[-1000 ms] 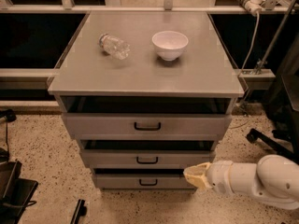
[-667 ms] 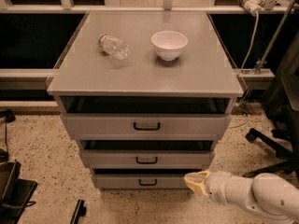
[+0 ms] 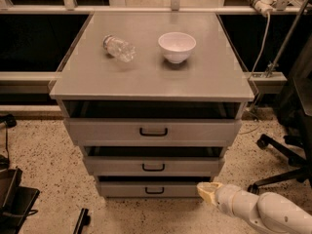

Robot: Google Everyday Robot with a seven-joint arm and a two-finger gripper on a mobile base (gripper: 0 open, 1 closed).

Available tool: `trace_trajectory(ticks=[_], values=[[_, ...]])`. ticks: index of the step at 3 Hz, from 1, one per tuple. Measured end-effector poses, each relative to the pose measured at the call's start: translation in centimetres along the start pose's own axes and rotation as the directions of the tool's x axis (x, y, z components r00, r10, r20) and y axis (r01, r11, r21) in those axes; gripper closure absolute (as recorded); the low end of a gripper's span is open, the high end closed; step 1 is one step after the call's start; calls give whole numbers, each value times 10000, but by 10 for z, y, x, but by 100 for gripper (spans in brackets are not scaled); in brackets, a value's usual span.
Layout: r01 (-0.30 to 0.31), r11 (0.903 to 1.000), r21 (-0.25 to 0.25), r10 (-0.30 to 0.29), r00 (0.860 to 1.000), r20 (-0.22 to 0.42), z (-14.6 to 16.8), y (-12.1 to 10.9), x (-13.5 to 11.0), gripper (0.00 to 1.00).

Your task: Open bottom drawer

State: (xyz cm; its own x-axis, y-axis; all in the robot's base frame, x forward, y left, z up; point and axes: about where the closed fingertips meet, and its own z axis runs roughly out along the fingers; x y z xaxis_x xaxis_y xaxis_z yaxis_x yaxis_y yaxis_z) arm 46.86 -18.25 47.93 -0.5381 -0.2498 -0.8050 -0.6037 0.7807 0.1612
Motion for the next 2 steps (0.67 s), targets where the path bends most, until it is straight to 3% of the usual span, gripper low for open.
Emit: trace_trajectory(ticks=[1,2], values=[[-203,9991,-373,207,9997,105,16,-15,27,100],[-758,9932,-879,808,9952,548,38,-50,74,100]])
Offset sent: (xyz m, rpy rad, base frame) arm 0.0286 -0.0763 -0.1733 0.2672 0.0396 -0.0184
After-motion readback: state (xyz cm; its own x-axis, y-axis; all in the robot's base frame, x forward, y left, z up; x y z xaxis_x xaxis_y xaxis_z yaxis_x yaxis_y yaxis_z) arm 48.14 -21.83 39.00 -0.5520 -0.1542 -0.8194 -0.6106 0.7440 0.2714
